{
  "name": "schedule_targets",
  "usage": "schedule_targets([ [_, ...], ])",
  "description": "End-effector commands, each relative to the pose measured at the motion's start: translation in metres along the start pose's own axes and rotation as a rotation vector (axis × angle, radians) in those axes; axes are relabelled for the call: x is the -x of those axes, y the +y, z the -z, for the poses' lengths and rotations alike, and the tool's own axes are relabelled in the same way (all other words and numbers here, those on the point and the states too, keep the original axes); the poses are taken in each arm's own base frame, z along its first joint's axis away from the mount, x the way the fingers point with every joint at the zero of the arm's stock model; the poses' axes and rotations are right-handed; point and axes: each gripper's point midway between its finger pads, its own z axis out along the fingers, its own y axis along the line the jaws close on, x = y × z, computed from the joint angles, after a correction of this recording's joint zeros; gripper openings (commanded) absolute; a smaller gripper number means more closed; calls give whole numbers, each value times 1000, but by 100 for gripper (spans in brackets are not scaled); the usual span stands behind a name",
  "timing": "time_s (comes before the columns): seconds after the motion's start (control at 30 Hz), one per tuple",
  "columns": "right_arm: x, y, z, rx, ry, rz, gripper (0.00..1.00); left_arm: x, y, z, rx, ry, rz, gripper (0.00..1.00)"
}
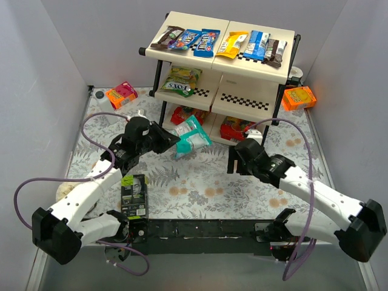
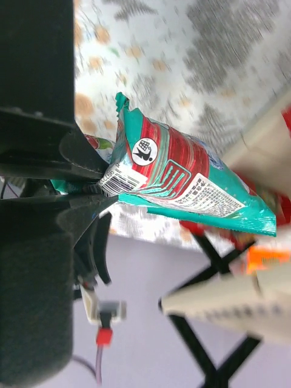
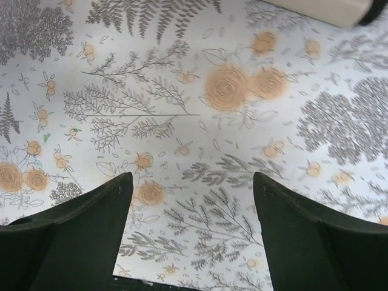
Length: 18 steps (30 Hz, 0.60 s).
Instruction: Place and organize the candy bags onto the shelf
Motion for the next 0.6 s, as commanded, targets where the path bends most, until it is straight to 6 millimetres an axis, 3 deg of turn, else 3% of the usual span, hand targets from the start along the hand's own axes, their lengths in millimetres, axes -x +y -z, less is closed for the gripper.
schedule_targets([
  [0.0, 14, -28, 28, -67, -111, -121, 88, 18, -71, 28, -179, -35, -43, 0],
  [0.03, 13, -32, 30, -76, -113, -132, 88, 23, -92, 36, -231, -43, -50, 0],
  [0.2, 14, -44, 41, -109, -125, -173, 87, 38, -143, 41, -363, -67, -7, 0],
  [0.3, 12, -47, 46, -111, -130, -189, 87, 45, -166, 29, -424, -81, 44, 0],
  [0.33, 12, -49, 49, -110, -134, -195, 87, 43, -167, 15, -409, -76, 64, 0],
  [0.43, 16, -50, 56, -97, -160, -209, 87, 49, -195, 4, -460, -103, 109, 0],
  [0.47, 17, -52, 59, -97, -170, -213, 87, 47, -198, -14, -452, -102, 113, 0],
  [0.5, 16, -53, 59, -99, -171, -211, 86, 54, -216, -12, -485, -130, 117, 0],
  [0.57, 13, -57, 61, -105, -170, -212, 86, 50, -227, -35, -492, -136, 145, 0],
])
